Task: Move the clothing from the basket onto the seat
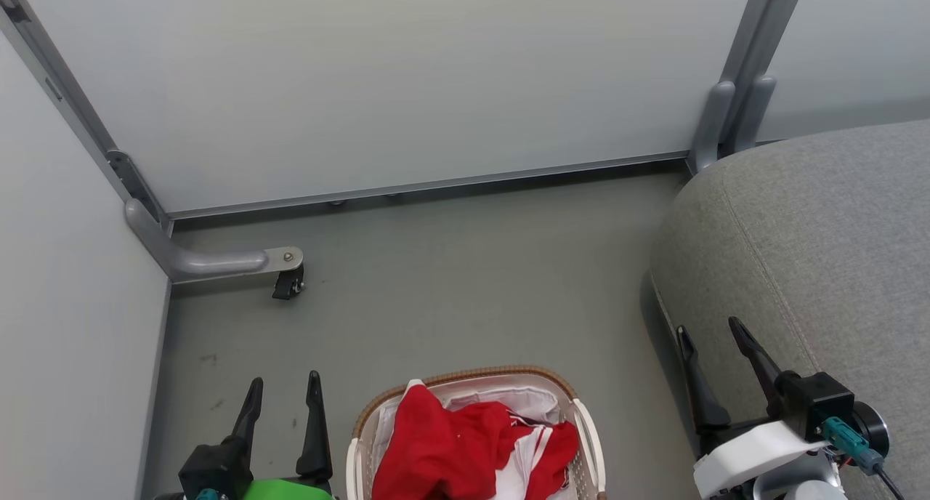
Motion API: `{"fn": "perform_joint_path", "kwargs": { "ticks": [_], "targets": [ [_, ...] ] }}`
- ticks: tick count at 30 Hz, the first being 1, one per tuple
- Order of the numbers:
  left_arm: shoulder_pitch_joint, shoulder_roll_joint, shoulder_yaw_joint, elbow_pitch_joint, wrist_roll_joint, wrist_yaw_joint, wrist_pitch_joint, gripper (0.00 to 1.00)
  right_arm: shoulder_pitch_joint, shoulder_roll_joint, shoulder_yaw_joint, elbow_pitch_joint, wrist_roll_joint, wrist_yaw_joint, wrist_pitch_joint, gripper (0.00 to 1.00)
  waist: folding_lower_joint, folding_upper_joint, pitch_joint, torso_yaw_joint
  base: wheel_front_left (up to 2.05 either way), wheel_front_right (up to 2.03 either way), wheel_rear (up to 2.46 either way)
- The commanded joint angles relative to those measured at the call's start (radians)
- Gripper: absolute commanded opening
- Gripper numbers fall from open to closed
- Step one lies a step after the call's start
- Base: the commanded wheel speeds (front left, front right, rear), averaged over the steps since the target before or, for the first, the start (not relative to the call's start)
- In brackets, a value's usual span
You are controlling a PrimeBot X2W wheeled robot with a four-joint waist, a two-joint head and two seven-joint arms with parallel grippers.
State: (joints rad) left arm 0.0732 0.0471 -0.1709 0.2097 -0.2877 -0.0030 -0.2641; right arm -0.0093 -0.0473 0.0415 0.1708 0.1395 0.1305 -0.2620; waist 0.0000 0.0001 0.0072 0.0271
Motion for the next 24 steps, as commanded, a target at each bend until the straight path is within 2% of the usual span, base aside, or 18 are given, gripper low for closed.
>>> {"fn": "perform_joint_path", "kwargs": {
  "ticks": [1, 8, 13, 21, 24],
  "targets": [
    [0.009, 0.006, 0.000, 0.000, 0.004, 0.000, -0.001, 1.00, 0.009, -0.006, -0.001, 0.001, 0.000, 0.000, -0.005, 1.00, 0.0000, -0.0001, 0.001, 0.000, 0.00, 0.00, 0.00],
    [0.008, 0.006, -0.020, -0.010, 0.011, -0.002, -0.001, 1.00, -0.004, -0.006, 0.007, -0.012, -0.005, 0.000, -0.005, 1.00, 0.0000, -0.0001, 0.024, -0.017, 0.00, 0.00, 0.00],
    [-0.037, 0.005, -0.067, 0.006, 0.027, -0.012, 0.000, 1.00, -0.034, -0.006, 0.008, -0.031, -0.009, 0.000, -0.004, 1.00, 0.0000, -0.0001, 0.105, -0.045, 0.00, 0.00, 0.00],
    [-0.179, 0.006, -0.190, 0.198, 0.057, -0.033, 0.000, 1.00, -0.119, -0.005, -0.001, -0.054, -0.019, 0.000, -0.003, 1.00, 0.0000, -0.0001, 0.301, -0.079, 0.00, 0.00, 0.00],
    [-0.247, 0.006, -0.237, 0.305, 0.022, -0.041, 0.000, 1.00, -0.153, -0.005, 0.000, -0.060, -0.021, 0.000, -0.003, 1.00, 0.0000, -0.0001, 0.366, -0.084, 0.00, 0.00, 0.00]
  ]
}}
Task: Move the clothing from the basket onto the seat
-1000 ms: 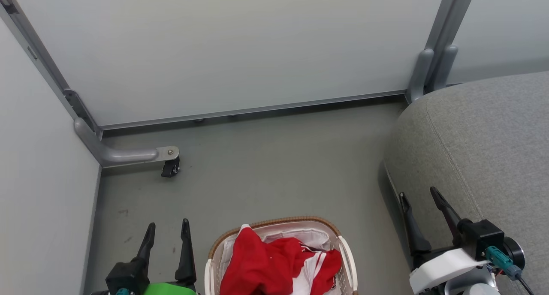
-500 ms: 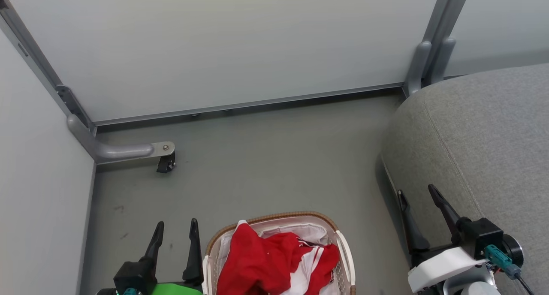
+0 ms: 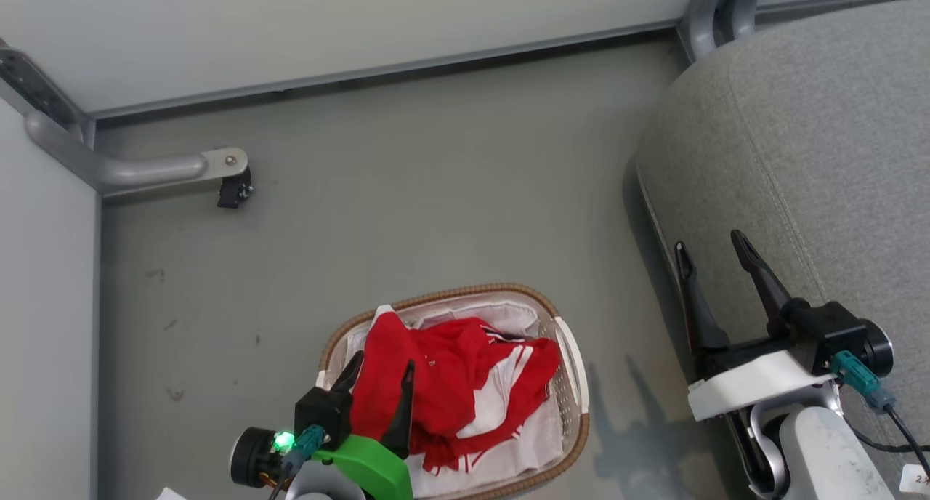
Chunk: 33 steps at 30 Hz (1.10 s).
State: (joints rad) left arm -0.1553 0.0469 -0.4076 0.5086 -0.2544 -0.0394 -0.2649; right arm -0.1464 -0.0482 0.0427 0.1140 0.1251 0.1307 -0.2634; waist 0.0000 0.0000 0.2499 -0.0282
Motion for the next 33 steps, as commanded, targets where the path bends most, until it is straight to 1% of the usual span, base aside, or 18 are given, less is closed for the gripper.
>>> {"fn": "perform_joint_path", "kwargs": {
  "ticks": [1, 7, 16, 17, 20, 23, 29, 33],
  "targets": [
    [-0.047, 0.006, -0.021, 0.049, -0.035, -0.006, 0.001, 1.00, -0.026, -0.004, -0.001, -0.005, -0.008, 0.000, -0.002, 1.00, 0.0000, 0.0000, 0.147, -0.031, 0.00, 0.00, 0.00],
    [-0.213, 0.006, -0.126, 0.231, -0.108, 0.011, 0.001, 1.00, -0.083, -0.004, 0.006, -0.014, -0.009, 0.000, -0.002, 1.00, 0.0000, 0.0000, 0.249, -0.046, 0.00, 0.00, 0.00],
    [-0.410, 0.006, -0.234, 0.415, -0.258, 0.060, 0.004, 1.00, -0.155, -0.004, 0.029, -0.025, 0.009, 0.000, -0.002, 1.00, 0.0000, 0.0000, 0.370, -0.083, 0.00, 0.00, 0.00],
    [-0.429, 0.006, -0.246, 0.435, -0.280, 0.069, 0.011, 1.00, -0.160, -0.004, 0.033, -0.026, 0.013, 0.000, -0.002, 1.00, 0.0000, 0.0000, 0.382, -0.087, 0.00, 0.00, 0.00],
    [-0.479, 0.006, -0.276, 0.484, -0.309, 0.104, 0.025, 1.00, -0.173, -0.004, 0.047, -0.027, 0.024, 0.000, -0.002, 1.00, 0.0000, 0.0000, 0.413, -0.097, 0.00, 0.00, 0.00],
    [-0.516, 0.006, -0.307, 0.528, -0.335, 0.129, 0.043, 1.00, -0.185, -0.004, 0.060, -0.028, 0.037, 0.000, -0.002, 1.00, 0.0000, 0.0000, 0.443, -0.108, 0.00, 0.00, 0.00],
    [-0.573, 0.007, -0.342, 0.613, -0.361, 0.193, 0.076, 1.00, -0.208, -0.004, 0.084, -0.036, 0.055, 0.000, -0.002, 1.00, 0.0000, 0.0000, 0.489, -0.129, 0.00, 0.00, 0.00],
    [-0.597, 0.006, -0.362, 0.668, -0.377, 0.219, 0.096, 1.00, -0.219, -0.004, 0.099, -0.037, 0.065, 0.000, -0.002, 1.00, 0.0000, 0.0000, 0.509, -0.145, 0.00, 0.00, 0.00]
  ]
}}
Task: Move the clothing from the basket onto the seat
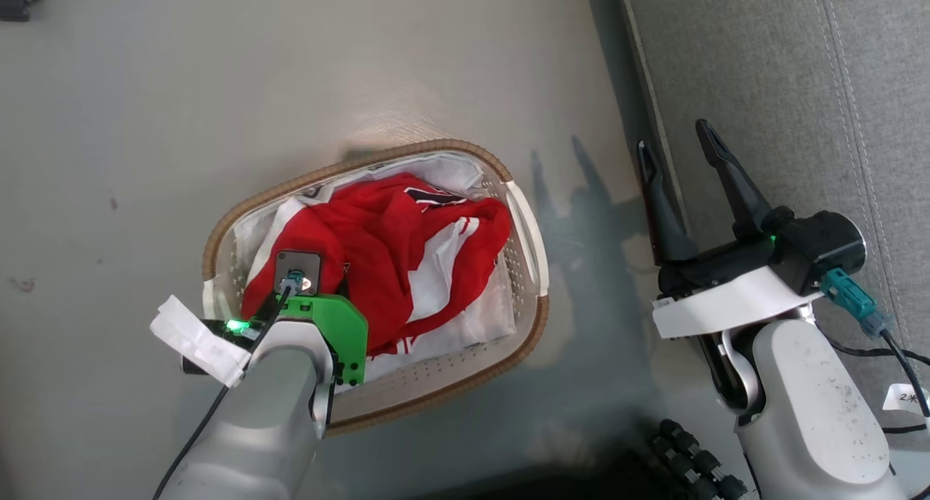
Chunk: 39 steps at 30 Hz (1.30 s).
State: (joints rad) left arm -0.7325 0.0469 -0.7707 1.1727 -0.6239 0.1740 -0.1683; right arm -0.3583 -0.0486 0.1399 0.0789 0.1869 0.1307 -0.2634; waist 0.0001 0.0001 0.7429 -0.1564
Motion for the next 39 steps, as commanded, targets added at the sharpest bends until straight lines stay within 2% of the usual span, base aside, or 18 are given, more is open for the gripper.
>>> {"fn": "perform_joint_path", "kwargs": {
  "ticks": [1, 2, 3, 4, 5, 15, 26, 32, 39],
  "targets": [
    [-0.022, 0.006, -0.002, 0.013, -0.012, 0.007, 0.003, 0.99, -0.009, -0.003, 0.003, 0.000, 0.006, 0.000, -0.002, 1.00, -0.0001, -0.0001, 0.017, -0.019, 0.00, 0.00, 0.00],
    [-0.022, 0.006, -0.003, 0.018, -0.015, 0.007, 0.004, 0.77, -0.011, -0.003, 0.004, 0.001, 0.008, 0.000, -0.002, 1.00, -0.0001, -0.0001, 0.018, -0.021, 0.00, 0.00, 0.00],
    [-0.022, 0.006, -0.007, 0.024, -0.020, -0.002, 0.006, 0.34, -0.014, -0.003, 0.006, 0.002, 0.012, 0.000, -0.002, 1.00, -0.0001, -0.0001, 0.018, -0.024, 0.00, 0.00, 0.00],
    [-0.022, 0.006, -0.008, 0.028, -0.027, -0.011, 0.007, 0.04, -0.015, -0.003, 0.009, 0.002, 0.016, 0.000, -0.002, 1.00, -0.0001, -0.0001, 0.017, -0.027, 0.00, 0.00, 0.00],
    [-0.022, 0.006, -0.009, 0.032, -0.029, -0.015, 0.005, 0.00, -0.015, -0.003, 0.010, 0.004, 0.017, 0.000, -0.002, 1.00, -0.0001, -0.0001, 0.015, -0.029, 0.00, 0.00, 0.00],
    [0.035, 0.006, -0.049, -0.017, -0.074, -0.070, -0.059, 0.00, 0.023, -0.004, -0.004, 0.029, -0.001, 0.000, -0.002, 1.00, -0.0001, -0.0001, -0.074, -0.006, 0.00, 0.00, 0.00],
    [0.130, 0.005, -0.112, -0.118, -0.089, -0.112, -0.098, 0.00, 0.102, -0.004, -0.013, 0.059, -0.042, 0.000, -0.002, 1.00, -0.0001, -0.0001, -0.275, 0.057, 0.00, 0.00, 0.00],
    [0.176, 0.006, -0.100, -0.222, -0.046, -0.113, -0.098, 0.00, 0.169, -0.004, -0.021, 0.082, -0.055, 0.000, -0.002, 1.00, -0.0001, -0.0001, -0.413, 0.085, 0.00, 0.00, 0.00],
    [0.212, 0.026, -0.071, -0.337, 0.030, -0.141, -0.098, 0.00, 0.250, -0.004, -0.045, 0.106, -0.063, 0.000, -0.002, 1.00, -0.0001, -0.0001, -0.574, 0.113, 0.00, 0.00, 0.00]
  ]
}}
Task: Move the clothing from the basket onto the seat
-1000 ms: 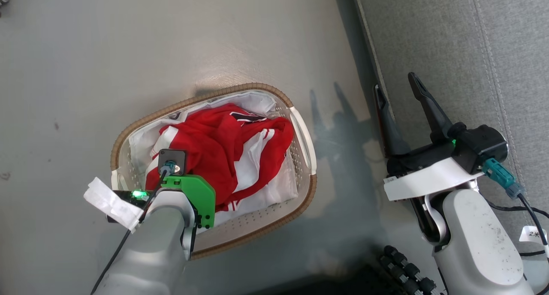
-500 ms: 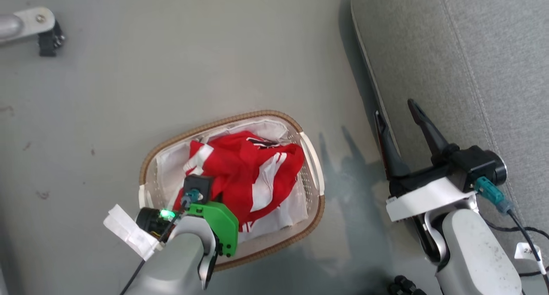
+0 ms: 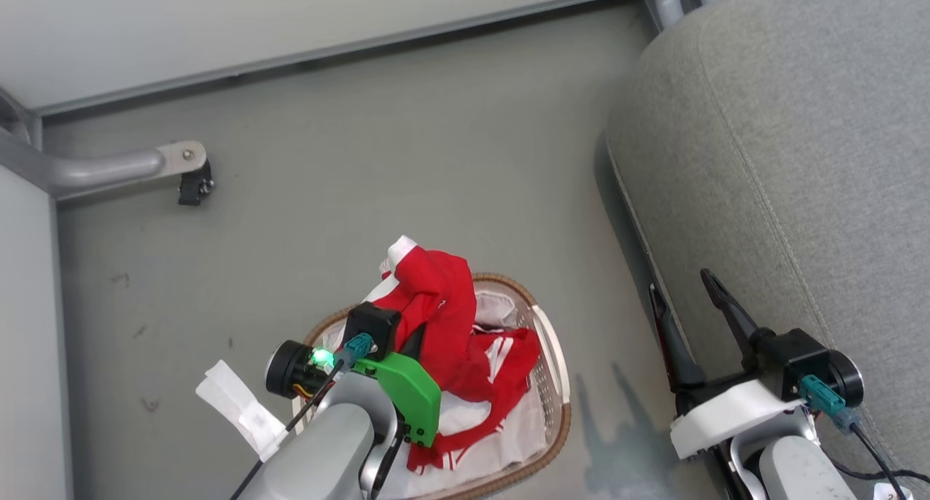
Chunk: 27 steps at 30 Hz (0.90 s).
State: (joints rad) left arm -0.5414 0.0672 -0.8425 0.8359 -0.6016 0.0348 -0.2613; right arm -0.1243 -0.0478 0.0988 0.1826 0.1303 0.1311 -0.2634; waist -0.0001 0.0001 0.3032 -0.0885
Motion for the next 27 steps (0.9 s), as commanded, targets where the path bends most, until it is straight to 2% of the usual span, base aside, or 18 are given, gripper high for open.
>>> {"fn": "perform_joint_path", "kwargs": {
  "ticks": [1, 10, 27],
  "targets": [
    [0.022, 0.009, 0.005, -0.017, 0.018, -0.007, -0.006, 0.00, 0.026, -0.005, -0.006, 0.004, -0.008, -0.001, -0.002, 1.00, 0.0001, -0.0001, -0.155, 0.048, 0.00, 0.00, 0.00],
    [-0.070, 0.061, -0.025, -0.124, 0.098, -0.047, 0.003, 0.00, 0.096, -0.005, -0.010, 0.015, -0.008, -0.001, -0.002, 1.00, 0.0001, -0.0001, -0.286, 0.062, 0.00, 0.00, 0.00],
    [-0.387, 0.126, -0.059, -0.303, 0.188, -0.106, 0.127, 0.00, 0.052, -0.005, 0.067, 0.000, -0.044, -0.001, -0.002, 1.00, 0.0001, -0.0001, -0.330, 0.065, 0.00, 0.00, 0.00]
  ]
}}
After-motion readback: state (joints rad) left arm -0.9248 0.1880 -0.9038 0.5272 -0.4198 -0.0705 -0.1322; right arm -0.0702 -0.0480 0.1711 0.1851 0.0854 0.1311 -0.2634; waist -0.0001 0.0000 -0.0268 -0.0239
